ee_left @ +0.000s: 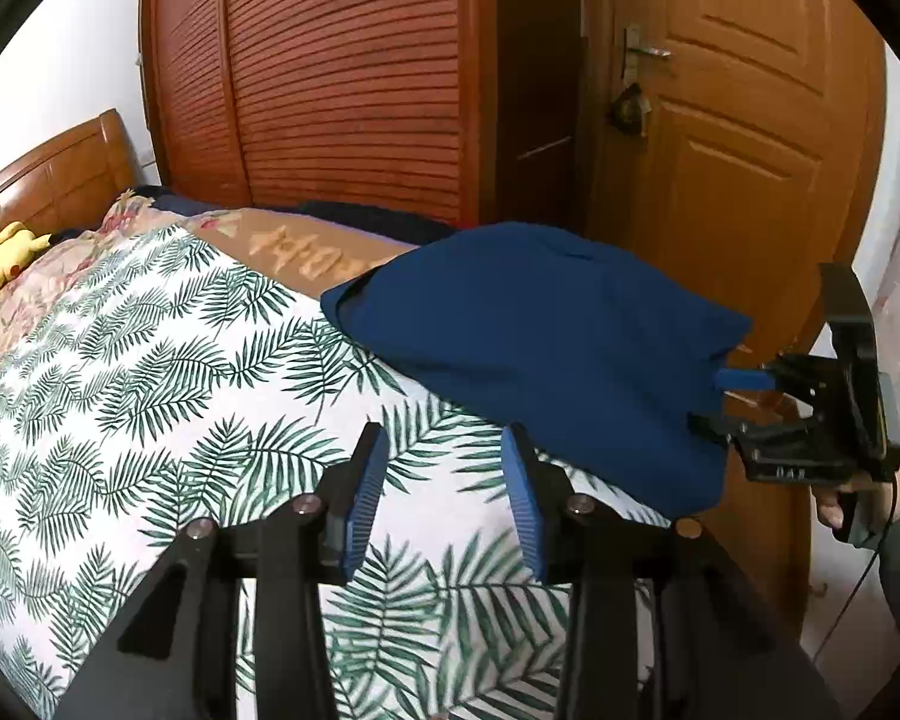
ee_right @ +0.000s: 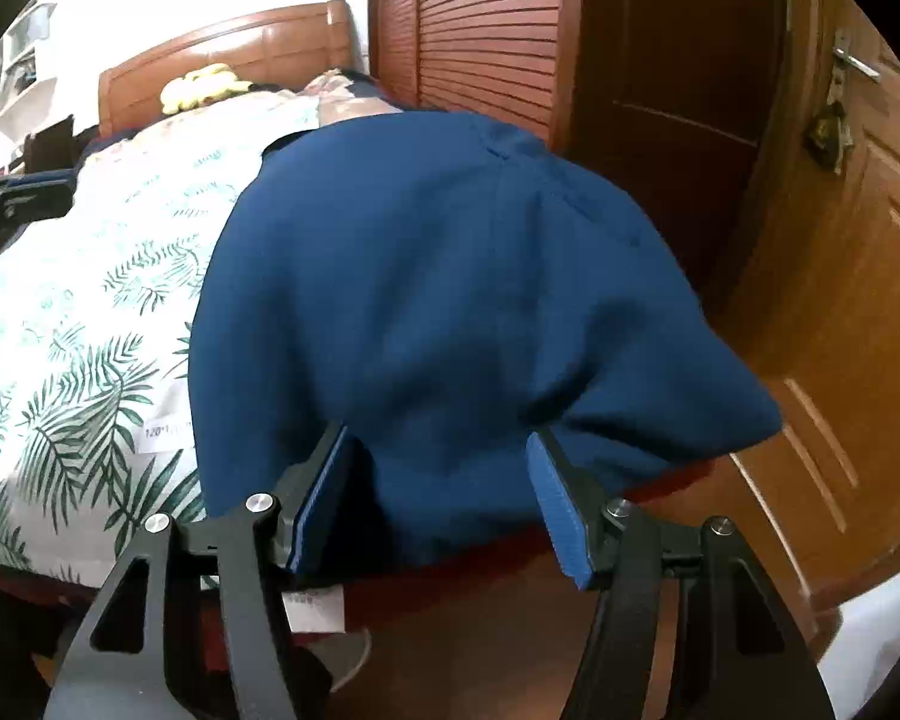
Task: Fold large clothes
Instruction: 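Lower the jacket onto the bed corner and open both grippers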
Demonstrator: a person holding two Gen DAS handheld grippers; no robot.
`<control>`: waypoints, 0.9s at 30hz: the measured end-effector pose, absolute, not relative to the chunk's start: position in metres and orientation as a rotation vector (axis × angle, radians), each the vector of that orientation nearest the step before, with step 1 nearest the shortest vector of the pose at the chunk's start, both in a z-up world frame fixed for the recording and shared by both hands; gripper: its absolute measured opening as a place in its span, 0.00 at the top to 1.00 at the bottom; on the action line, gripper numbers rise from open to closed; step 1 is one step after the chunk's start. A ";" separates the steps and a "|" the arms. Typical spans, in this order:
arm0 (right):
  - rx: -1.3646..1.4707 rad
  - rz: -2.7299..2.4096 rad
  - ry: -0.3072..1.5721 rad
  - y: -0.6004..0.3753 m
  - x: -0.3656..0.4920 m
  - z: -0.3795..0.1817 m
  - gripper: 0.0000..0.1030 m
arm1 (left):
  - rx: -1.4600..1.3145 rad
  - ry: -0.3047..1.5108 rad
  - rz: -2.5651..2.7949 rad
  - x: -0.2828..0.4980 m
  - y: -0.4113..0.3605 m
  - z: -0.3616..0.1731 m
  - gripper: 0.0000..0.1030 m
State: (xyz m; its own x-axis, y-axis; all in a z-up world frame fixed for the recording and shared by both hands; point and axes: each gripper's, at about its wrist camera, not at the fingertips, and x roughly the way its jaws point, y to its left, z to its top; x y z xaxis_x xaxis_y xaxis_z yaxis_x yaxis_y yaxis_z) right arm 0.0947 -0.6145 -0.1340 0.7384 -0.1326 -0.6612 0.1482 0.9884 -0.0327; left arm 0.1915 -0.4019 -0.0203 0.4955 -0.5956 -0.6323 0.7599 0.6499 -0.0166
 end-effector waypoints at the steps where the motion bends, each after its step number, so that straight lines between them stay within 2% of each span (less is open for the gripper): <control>1: 0.029 -0.161 0.711 -0.616 0.089 -0.129 0.41 | 0.274 0.645 -0.837 0.187 -0.400 -0.020 0.63; 10: 0.026 -0.214 0.658 -0.613 0.066 -0.112 0.39 | 0.254 0.633 -0.843 0.164 -0.396 -0.022 0.63; 16: 0.031 -0.236 0.648 -0.601 0.061 -0.112 0.32 | 0.262 0.641 -0.822 0.148 -0.387 -0.027 0.63; 24: 0.053 -0.188 0.600 -0.563 0.067 -0.102 0.16 | 0.215 0.672 -0.727 0.141 -0.348 -0.034 0.63; 27: 0.040 -0.148 0.588 -0.537 0.074 -0.101 0.14 | 0.191 0.690 -0.677 0.143 -0.326 -0.039 0.63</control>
State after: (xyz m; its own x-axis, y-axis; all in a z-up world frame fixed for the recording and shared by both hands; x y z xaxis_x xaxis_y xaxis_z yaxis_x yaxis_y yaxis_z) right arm 0.0743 -0.5368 -0.1014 0.8218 -0.1277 -0.5553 0.1504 0.9886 -0.0047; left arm 0.1433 -0.3263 -0.0393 0.5697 -0.5117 -0.6431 0.6330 0.7723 -0.0537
